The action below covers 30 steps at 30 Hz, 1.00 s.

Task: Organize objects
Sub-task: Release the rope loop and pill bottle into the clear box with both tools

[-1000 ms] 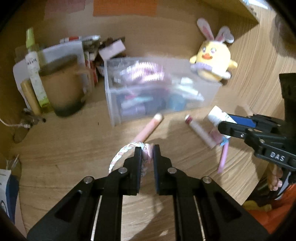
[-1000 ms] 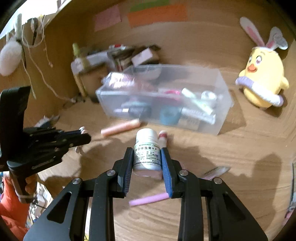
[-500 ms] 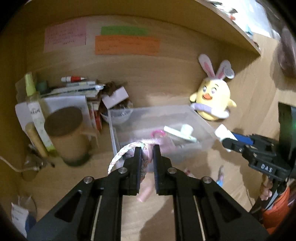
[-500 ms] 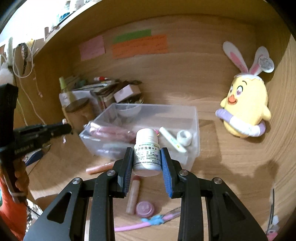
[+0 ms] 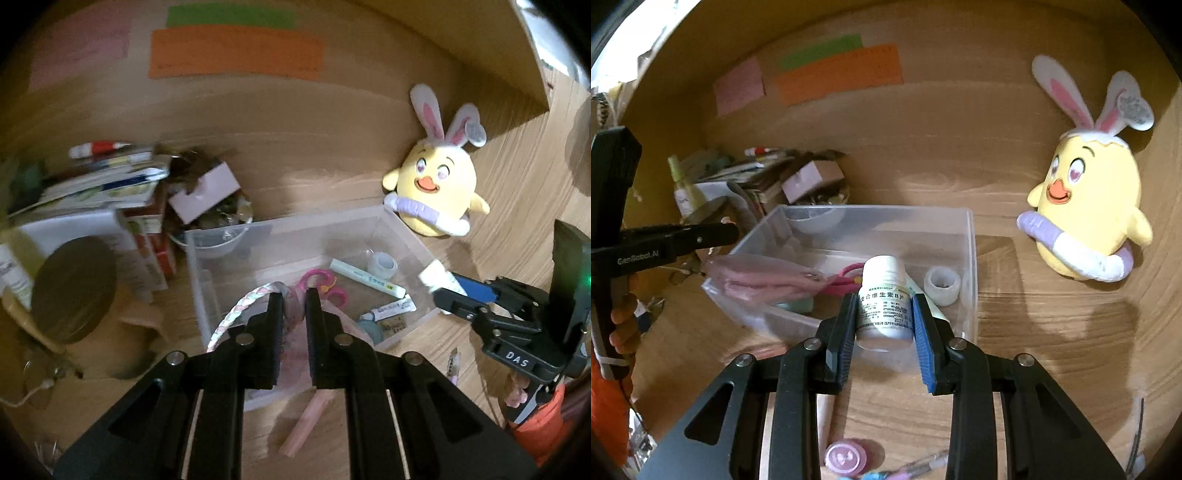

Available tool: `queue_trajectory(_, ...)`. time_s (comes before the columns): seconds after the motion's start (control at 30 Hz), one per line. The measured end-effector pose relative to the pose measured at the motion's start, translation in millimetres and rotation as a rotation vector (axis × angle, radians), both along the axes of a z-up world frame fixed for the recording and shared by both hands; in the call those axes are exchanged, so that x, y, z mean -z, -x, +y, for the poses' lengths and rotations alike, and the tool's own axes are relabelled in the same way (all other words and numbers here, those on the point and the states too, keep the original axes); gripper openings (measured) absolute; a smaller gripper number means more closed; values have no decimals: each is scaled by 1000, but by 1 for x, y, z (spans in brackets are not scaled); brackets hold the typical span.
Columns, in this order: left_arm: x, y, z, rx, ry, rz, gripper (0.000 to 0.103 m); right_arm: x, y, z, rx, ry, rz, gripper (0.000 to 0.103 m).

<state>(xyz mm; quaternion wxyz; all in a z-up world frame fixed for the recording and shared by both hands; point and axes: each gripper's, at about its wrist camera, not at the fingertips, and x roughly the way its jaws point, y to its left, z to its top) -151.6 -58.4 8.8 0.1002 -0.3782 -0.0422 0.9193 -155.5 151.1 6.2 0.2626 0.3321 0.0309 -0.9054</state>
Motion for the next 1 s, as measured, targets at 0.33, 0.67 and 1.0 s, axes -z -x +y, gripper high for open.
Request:
queue_trajectory(0.33, -5, -4, 12, 41, -13, 7, 44, 19, 24, -17, -6, -45, -60, 27)
queue_trajectory(0.67, -18, -34, 8, -3, 26, 70, 58, 3, 0, -5, -18, -34, -18, 39)
queue_trajectory(1.0, 12, -69, 8, -52, 98, 38, 64, 4, -41, 5, -67, -37, -17, 46)
